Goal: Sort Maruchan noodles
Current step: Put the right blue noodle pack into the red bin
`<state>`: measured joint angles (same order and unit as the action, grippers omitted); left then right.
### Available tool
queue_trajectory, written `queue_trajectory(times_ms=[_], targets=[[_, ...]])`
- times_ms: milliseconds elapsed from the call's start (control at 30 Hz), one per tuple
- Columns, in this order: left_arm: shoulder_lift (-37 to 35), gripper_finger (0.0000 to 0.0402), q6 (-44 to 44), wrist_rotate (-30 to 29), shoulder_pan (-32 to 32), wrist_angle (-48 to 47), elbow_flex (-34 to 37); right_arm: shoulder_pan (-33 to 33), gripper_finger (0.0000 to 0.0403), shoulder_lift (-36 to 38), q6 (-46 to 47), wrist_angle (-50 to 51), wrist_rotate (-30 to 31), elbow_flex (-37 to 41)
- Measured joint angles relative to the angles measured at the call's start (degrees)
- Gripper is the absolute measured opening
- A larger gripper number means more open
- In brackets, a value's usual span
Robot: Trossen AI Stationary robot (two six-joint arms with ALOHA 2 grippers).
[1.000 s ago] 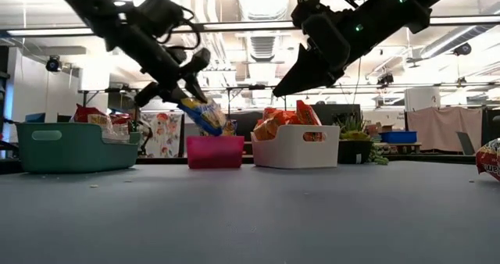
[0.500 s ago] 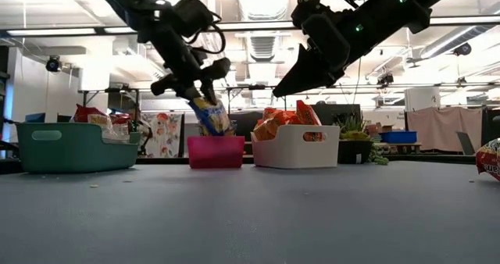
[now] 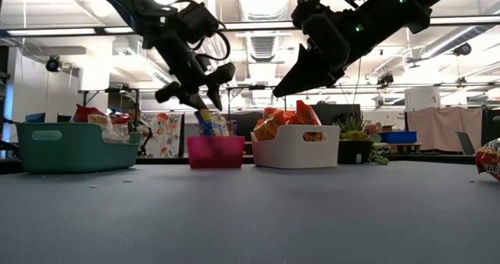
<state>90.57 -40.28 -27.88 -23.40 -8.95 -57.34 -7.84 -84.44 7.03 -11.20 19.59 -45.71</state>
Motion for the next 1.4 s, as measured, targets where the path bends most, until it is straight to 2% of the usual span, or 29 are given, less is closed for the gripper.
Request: queue_trajectory(times_ms=[233, 367, 467, 567, 700, 800, 967, 1133, 1400], targets=[[-4.5, 0.0179, 7.6, -0.3, 0.0, -2.0, 0.0, 0.0, 0.0009, 0.0, 0.0, 0.0, 0.0, 0.0], [-8.2, 0.0180, 13.9, -0.7, 0.1, -6.3, 0.0, 0.0, 0.0009, 0.0, -0.1, 0.0, 0.0, 0.0], [-11.7, 0.0173, 15.4, -0.7, 1.4, -10.9, 0.0, 0.2, 0.0009, 0.0, -0.2, 0.1, 0.0, -0.1], [-15.3, 0.0162, 16.6, -0.9, 4.3, -15.3, 0.1, 1.1, 0.0009, 0.0, 0.0, 1.9, -0.3, -1.8], [-20.1, 0.0149, 17.8, -3.5, 11.5, -16.5, 0.5, 3.6, 0.0009, 0.0, -0.7, 6.5, -1.8, -5.7], [-23.0, 0.0140, 19.1, -8.9, 18.7, -16.5, 0.6, 6.9, 0.0009, -0.2, -1.7, 8.6, -8.2, -9.9], [-26.7, 0.0132, 20.4, -23.2, 32.7, -16.8, 0.9, 13.2, 0.0009, -4.3, -4.7, 13.0, -16.6, -19.9], [-27.5, 0.0131, 21.0, -36.2, 44.5, -17.2, 0.9, 17.2, 0.0009, -12.8, -11.0, 18.6, -17.1, -33.3], [-28.4, 0.0131, 19.7, -54.3, 54.2, -20.2, 0.9, 22.2, 0.0009, -28.1, -14.7, 20.3, -17.2, -51.6]])
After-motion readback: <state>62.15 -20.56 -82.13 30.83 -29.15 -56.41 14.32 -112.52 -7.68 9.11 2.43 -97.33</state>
